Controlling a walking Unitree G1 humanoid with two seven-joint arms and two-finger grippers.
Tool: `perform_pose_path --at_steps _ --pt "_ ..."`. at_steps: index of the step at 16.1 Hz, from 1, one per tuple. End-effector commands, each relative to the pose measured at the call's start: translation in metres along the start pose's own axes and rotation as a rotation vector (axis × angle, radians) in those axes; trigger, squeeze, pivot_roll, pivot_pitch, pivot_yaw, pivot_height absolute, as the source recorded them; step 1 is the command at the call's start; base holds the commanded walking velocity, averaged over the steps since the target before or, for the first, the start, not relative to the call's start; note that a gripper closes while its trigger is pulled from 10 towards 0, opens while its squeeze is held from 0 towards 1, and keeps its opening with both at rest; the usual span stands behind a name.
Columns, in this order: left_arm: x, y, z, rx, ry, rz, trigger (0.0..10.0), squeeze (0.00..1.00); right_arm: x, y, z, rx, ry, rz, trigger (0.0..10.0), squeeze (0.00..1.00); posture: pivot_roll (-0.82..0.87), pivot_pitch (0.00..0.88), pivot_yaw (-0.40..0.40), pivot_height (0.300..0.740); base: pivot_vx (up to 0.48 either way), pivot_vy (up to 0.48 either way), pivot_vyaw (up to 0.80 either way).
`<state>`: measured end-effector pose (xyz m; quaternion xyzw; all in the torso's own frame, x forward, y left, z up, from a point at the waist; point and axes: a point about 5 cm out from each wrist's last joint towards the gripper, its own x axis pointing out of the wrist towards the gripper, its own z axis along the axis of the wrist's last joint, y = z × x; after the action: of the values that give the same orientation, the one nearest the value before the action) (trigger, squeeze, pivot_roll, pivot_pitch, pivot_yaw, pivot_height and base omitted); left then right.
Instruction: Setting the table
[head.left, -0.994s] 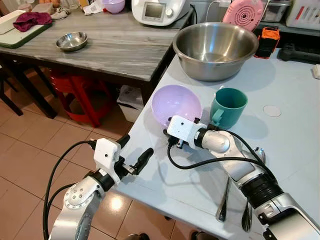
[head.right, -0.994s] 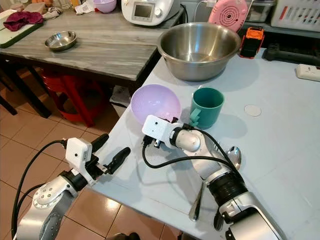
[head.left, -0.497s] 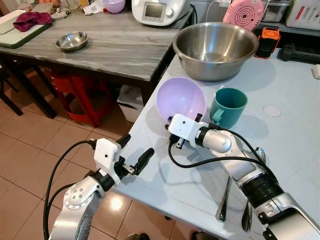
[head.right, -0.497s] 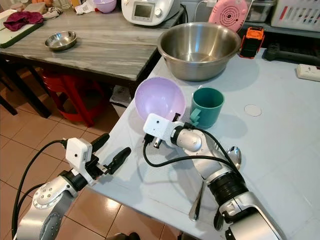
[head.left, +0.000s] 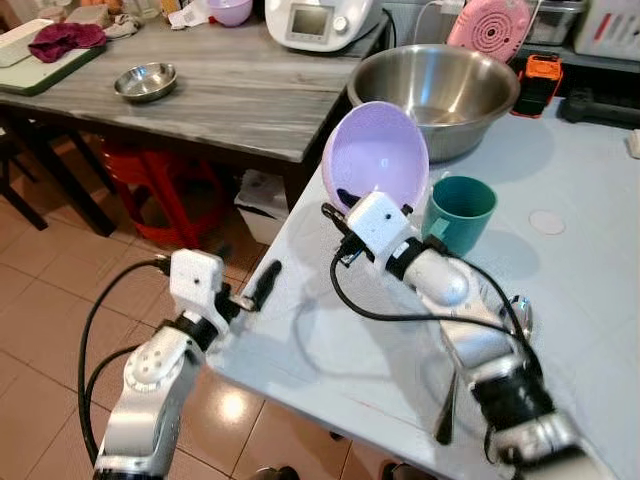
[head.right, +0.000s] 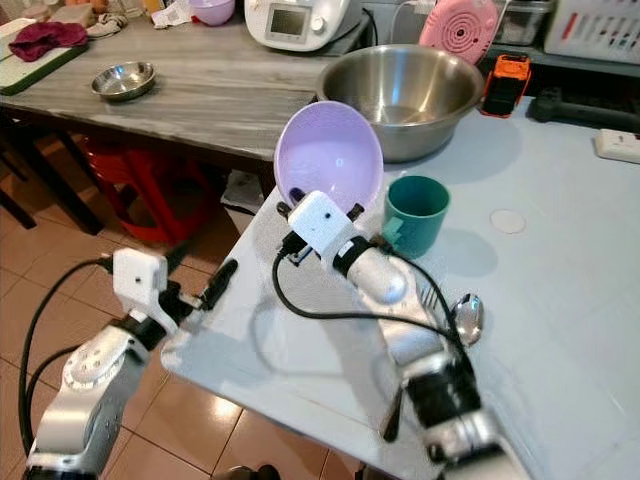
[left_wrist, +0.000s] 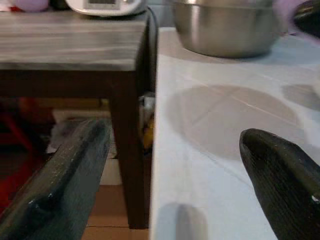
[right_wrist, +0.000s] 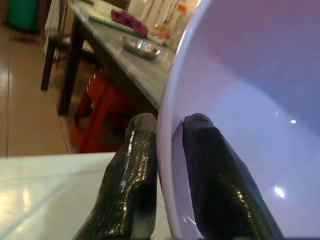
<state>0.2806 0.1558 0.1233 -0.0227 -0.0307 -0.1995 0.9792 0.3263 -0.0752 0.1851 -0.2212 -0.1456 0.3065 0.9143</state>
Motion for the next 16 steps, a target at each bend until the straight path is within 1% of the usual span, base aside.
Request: perform_pose_path --at_steps 1,3,4,6,11,16 --pt "-0.001 0.007 -0.001 -0.007 0.003 0.046 10.0 0.00 -0.003 -0.001 0.008 0.023 -0.038 -0.050 10.0 0.00 -0.13 0.123 0.088 0.740 0.000 0.000 0.00" --pt "0.001 0.008 -0.001 -0.009 -0.001 0.056 10.0 0.00 -0.012 0.004 0.005 0.097 -0.014 -0.121 10.0 0.00 -0.14 0.124 0.092 0.740 0.000 0.000 0.00" --pt "0.002 0.008 -0.001 -0.009 -0.002 0.056 10.0 0.00 -0.014 0.005 0.004 0.113 -0.008 -0.139 10.0 0.00 -0.14 0.124 0.093 0.740 0.000 0.000 0.00" --pt "0.005 0.007 -0.001 -0.009 -0.006 0.048 10.0 0.00 -0.021 0.004 0.002 0.144 0.009 -0.184 10.0 0.00 -0.15 0.122 0.098 0.740 0.000 0.133 -0.78" --pt "0.008 0.006 0.000 -0.004 -0.013 0.030 10.0 0.00 -0.025 0.000 0.004 0.145 0.015 -0.217 10.0 0.00 -0.15 0.121 0.110 0.740 0.000 0.347 -0.74" --pt "0.007 0.006 0.000 0.003 -0.016 0.033 10.0 0.00 -0.024 0.000 0.007 0.131 -0.010 -0.205 10.0 0.00 -0.14 0.121 0.108 0.740 0.000 0.424 0.00"
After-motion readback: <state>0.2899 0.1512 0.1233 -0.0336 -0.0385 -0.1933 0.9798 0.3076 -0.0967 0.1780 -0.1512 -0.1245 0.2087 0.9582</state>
